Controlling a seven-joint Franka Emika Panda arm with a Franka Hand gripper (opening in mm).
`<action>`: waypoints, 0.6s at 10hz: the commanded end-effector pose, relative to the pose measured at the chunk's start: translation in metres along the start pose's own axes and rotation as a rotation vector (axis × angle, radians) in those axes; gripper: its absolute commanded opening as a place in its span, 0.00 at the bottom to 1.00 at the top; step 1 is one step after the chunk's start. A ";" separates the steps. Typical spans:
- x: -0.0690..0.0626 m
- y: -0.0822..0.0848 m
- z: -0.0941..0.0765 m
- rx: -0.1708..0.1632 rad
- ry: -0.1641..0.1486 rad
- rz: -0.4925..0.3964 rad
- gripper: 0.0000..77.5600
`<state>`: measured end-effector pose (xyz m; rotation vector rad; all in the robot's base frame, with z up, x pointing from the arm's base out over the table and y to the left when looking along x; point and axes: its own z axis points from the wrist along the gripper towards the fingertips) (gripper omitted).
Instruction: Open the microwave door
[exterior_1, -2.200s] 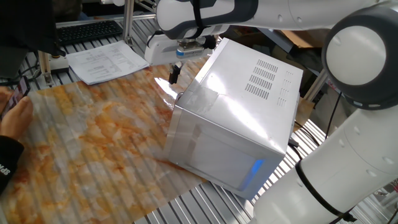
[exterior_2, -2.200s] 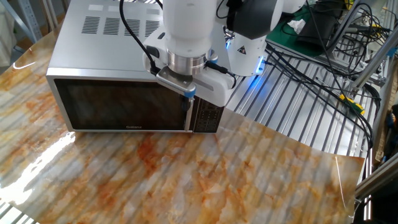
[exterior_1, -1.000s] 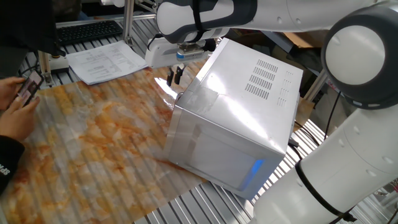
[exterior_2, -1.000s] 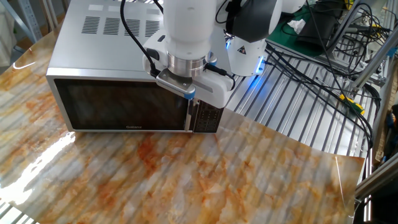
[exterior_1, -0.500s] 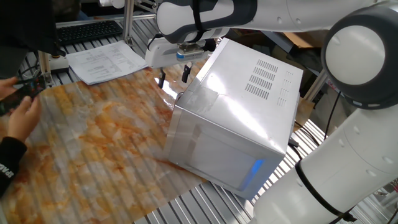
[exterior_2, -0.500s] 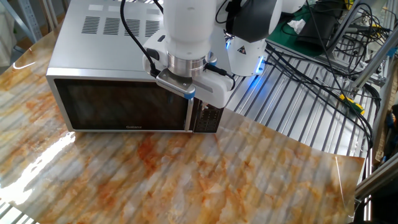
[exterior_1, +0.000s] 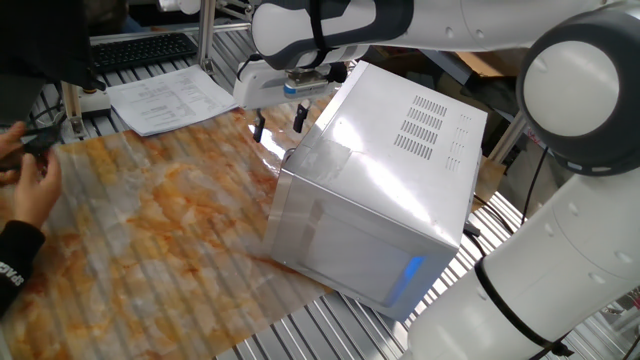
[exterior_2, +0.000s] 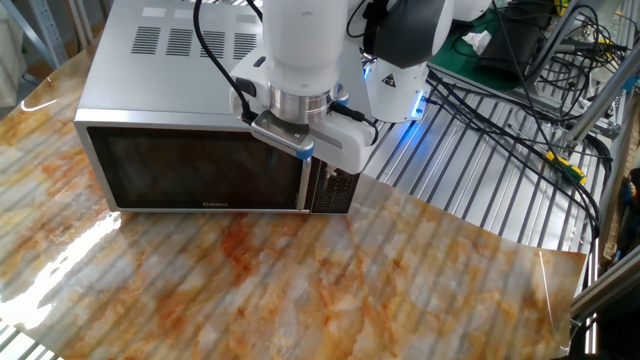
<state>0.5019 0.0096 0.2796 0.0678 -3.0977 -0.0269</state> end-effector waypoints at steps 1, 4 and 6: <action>0.004 0.015 0.015 0.030 -0.019 -0.197 1.00; 0.004 0.021 0.015 0.037 -0.027 -0.197 1.00; 0.004 0.022 0.015 0.037 -0.029 -0.197 1.00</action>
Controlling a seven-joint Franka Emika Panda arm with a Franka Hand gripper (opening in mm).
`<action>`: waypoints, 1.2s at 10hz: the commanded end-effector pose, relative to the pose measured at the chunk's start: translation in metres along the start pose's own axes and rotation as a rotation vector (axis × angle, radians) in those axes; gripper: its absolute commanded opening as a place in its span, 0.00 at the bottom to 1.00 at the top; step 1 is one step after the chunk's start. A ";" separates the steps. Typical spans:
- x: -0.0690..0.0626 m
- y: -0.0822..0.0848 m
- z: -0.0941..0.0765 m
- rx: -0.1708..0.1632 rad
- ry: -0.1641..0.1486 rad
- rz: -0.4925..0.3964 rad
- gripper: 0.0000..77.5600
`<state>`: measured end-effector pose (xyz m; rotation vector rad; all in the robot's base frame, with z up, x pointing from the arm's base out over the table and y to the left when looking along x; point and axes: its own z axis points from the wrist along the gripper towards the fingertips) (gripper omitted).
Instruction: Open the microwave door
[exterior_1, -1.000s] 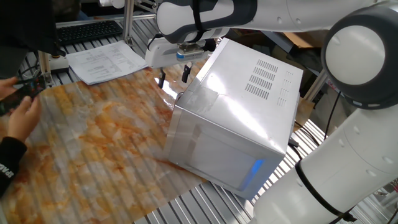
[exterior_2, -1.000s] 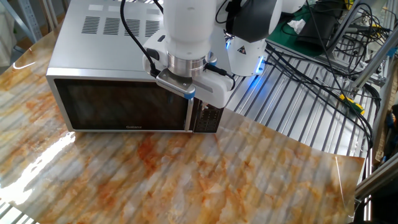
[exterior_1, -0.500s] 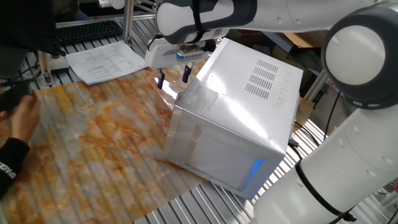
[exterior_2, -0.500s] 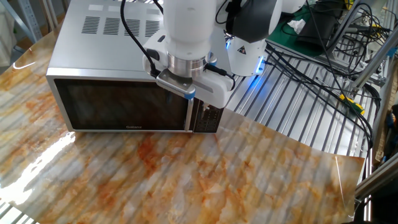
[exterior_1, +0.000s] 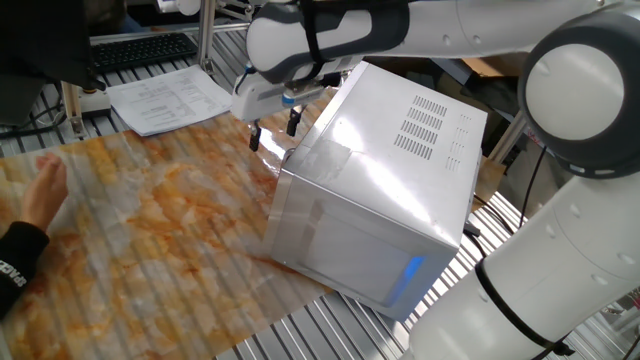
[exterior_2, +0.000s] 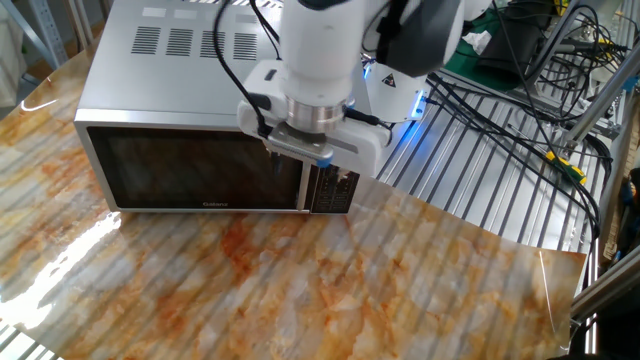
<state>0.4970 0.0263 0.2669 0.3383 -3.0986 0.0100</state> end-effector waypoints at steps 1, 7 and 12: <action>0.000 0.006 0.002 0.010 -0.011 -0.024 1.00; 0.005 0.005 0.003 0.011 0.008 -0.025 1.00; 0.013 0.004 0.004 0.032 0.037 -0.023 1.00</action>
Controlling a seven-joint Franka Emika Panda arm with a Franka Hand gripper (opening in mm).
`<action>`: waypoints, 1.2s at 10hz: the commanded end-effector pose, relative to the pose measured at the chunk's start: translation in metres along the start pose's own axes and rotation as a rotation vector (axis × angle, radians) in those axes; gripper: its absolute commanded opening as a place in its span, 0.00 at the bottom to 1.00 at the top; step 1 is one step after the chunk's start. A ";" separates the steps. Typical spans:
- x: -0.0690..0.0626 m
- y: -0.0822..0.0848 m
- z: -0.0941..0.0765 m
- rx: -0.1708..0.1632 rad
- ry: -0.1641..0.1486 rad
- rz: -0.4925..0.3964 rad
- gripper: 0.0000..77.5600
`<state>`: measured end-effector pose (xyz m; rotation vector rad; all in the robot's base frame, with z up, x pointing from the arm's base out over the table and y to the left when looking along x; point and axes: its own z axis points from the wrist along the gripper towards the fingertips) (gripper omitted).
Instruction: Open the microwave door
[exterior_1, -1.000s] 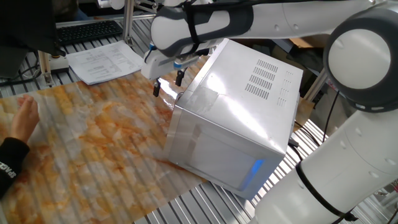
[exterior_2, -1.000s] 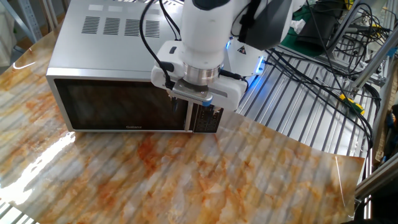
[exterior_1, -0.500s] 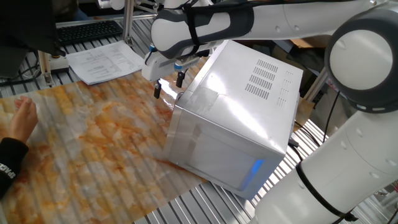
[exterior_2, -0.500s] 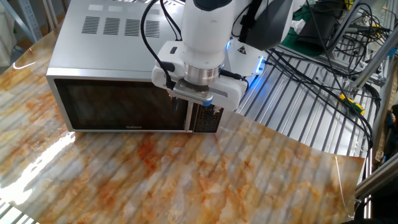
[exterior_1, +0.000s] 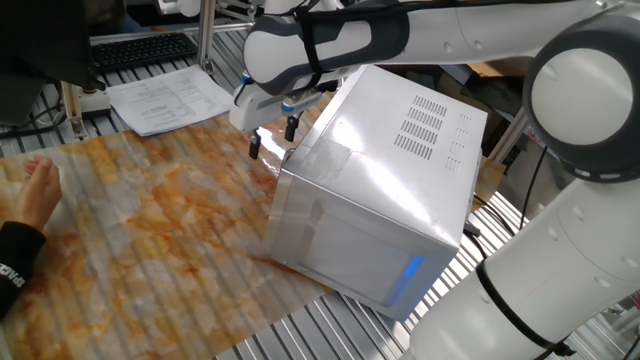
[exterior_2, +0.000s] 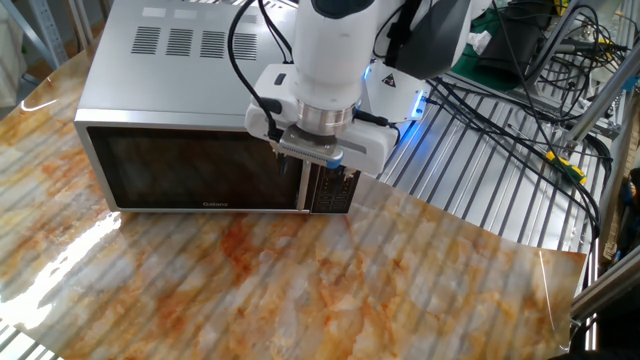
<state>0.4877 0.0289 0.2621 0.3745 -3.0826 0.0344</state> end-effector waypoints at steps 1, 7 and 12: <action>0.005 0.000 0.000 0.036 0.038 0.002 1.00; 0.007 0.000 0.000 0.084 0.130 0.009 1.00; 0.007 0.000 0.000 0.081 0.172 0.013 1.00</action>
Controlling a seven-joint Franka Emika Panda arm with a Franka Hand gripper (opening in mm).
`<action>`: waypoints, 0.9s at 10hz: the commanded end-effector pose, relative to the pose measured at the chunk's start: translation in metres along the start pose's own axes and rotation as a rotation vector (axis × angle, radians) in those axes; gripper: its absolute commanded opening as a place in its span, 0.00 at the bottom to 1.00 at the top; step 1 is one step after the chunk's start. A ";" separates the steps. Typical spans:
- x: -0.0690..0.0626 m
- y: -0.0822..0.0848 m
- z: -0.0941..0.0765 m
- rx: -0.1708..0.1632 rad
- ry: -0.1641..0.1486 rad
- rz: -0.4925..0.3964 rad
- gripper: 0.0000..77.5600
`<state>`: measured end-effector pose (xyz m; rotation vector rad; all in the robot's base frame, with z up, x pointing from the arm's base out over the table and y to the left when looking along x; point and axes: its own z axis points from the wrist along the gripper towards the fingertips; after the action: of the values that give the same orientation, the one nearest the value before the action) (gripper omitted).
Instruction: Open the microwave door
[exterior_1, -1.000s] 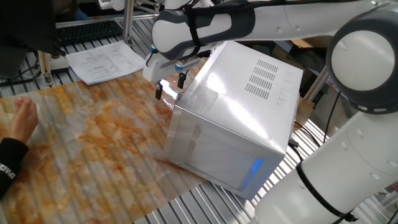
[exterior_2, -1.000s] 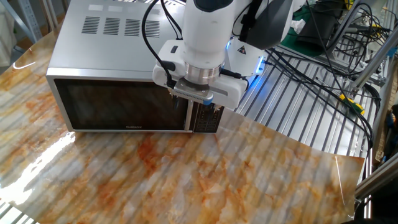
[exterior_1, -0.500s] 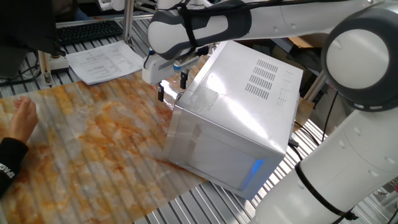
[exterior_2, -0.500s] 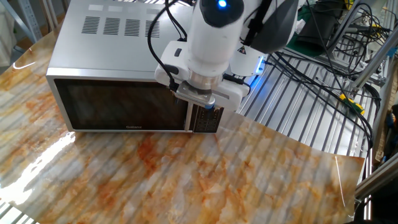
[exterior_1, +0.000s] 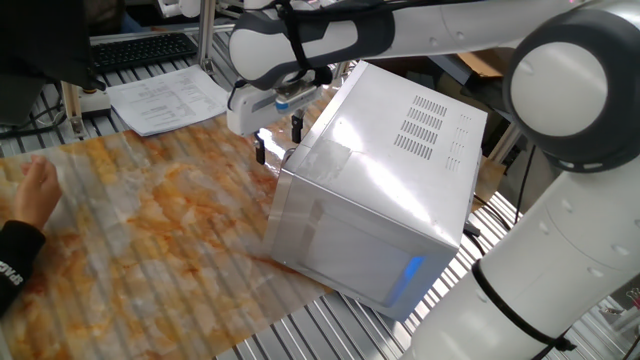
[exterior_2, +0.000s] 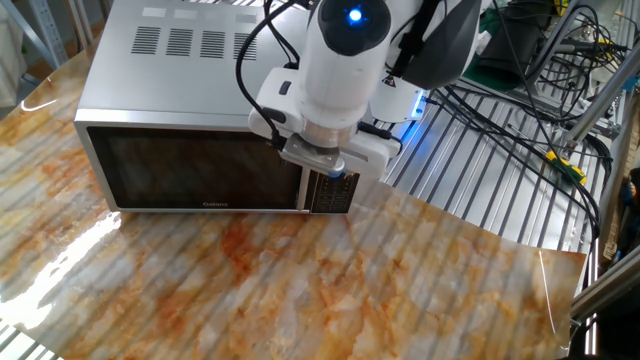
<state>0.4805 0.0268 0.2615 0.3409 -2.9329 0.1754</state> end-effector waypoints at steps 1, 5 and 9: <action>0.000 0.000 -0.001 0.020 0.025 0.005 1.00; 0.001 -0.001 -0.001 0.040 0.033 0.009 1.00; 0.002 -0.001 0.000 0.042 0.034 0.010 1.00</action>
<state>0.4788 0.0260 0.2610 0.3272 -2.9005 0.2386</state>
